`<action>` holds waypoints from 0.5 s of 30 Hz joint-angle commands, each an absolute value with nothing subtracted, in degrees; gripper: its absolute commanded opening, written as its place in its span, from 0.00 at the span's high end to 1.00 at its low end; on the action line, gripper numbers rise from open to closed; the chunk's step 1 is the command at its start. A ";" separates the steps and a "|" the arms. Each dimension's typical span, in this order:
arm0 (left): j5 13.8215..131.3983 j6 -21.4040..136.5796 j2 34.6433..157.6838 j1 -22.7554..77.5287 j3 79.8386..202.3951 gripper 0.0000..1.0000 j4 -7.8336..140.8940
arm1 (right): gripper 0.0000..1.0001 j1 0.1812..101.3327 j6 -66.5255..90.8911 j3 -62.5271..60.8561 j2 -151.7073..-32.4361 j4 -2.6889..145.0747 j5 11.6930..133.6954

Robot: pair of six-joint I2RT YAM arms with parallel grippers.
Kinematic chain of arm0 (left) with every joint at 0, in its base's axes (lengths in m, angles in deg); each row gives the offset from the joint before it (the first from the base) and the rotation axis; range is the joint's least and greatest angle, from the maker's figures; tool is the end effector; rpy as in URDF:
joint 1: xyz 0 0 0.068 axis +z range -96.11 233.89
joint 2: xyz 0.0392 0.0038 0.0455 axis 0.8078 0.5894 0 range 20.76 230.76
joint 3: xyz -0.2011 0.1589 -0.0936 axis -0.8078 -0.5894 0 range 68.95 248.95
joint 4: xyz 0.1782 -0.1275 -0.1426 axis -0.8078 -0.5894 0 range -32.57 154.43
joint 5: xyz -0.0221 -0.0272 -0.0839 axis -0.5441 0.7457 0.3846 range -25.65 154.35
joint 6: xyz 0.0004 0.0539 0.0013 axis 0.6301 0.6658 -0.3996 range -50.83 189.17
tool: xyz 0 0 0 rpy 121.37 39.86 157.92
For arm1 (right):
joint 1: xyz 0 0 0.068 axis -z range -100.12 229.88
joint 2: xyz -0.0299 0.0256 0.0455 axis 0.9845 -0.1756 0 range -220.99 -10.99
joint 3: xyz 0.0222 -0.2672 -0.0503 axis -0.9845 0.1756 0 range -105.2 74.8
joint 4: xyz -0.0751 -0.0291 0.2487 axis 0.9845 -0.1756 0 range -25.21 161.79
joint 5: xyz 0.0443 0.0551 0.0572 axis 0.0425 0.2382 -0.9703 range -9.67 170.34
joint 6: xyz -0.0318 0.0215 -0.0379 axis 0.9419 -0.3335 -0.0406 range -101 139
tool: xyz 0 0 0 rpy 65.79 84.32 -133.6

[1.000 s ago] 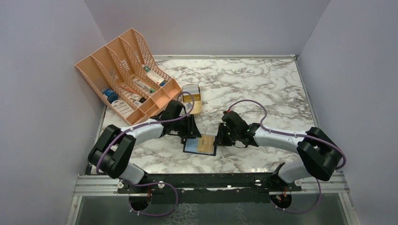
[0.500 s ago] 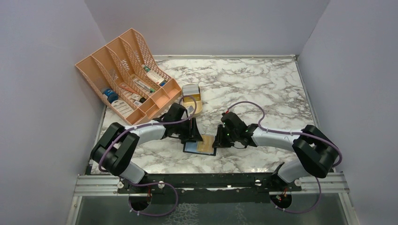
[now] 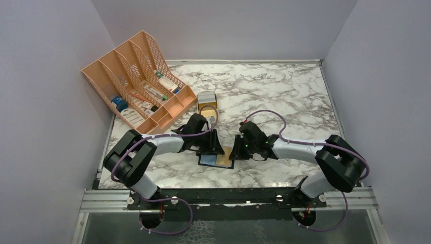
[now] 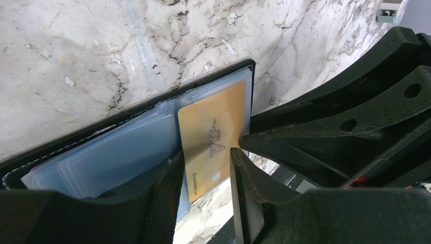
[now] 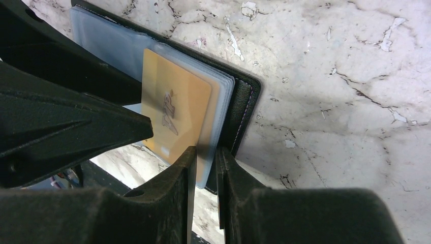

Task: Put the credit cards into the card holder
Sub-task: Insert the credit card into the card holder.

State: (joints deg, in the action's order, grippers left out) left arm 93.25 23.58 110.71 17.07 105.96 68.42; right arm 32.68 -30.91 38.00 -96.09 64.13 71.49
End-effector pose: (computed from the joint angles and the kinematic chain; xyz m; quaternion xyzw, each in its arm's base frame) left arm 0.2174 -0.1842 0.1389 0.0179 0.9109 -0.3995 0.1016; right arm 0.1768 0.1991 0.1430 -0.0001 0.9536 0.2676 0.1379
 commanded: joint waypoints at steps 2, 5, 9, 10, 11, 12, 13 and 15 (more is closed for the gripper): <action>92.98 21.57 111.75 15.00 106.56 0.61 70.51 | 0.79 32.43 -31.45 38.87 -97.51 66.77 70.67; 92.10 21.00 111.89 13.78 107.37 0.62 70.82 | 0.79 32.42 -31.36 38.88 -97.50 66.91 70.71; 92.31 19.74 112.51 12.48 107.72 0.62 71.77 | 0.79 32.45 -31.35 38.86 -96.75 66.59 71.36; 92.44 19.36 112.39 12.29 107.52 0.62 72.26 | 0.79 32.45 -31.36 38.94 -96.43 66.48 71.74; 92.27 19.07 112.20 12.09 107.39 0.62 72.52 | 0.79 32.43 -31.35 39.04 -96.18 66.31 72.25; 92.06 18.88 112.03 11.99 107.24 0.62 72.79 | 0.79 32.42 -31.29 39.04 -96.02 66.12 72.73; 91.85 18.71 111.81 11.97 107.26 0.62 72.86 | 0.79 32.42 -31.11 39.03 -95.97 65.85 73.16; 91.69 18.30 111.24 11.84 107.27 0.62 73.12 | 0.79 32.43 -30.73 38.65 -95.97 64.71 74.21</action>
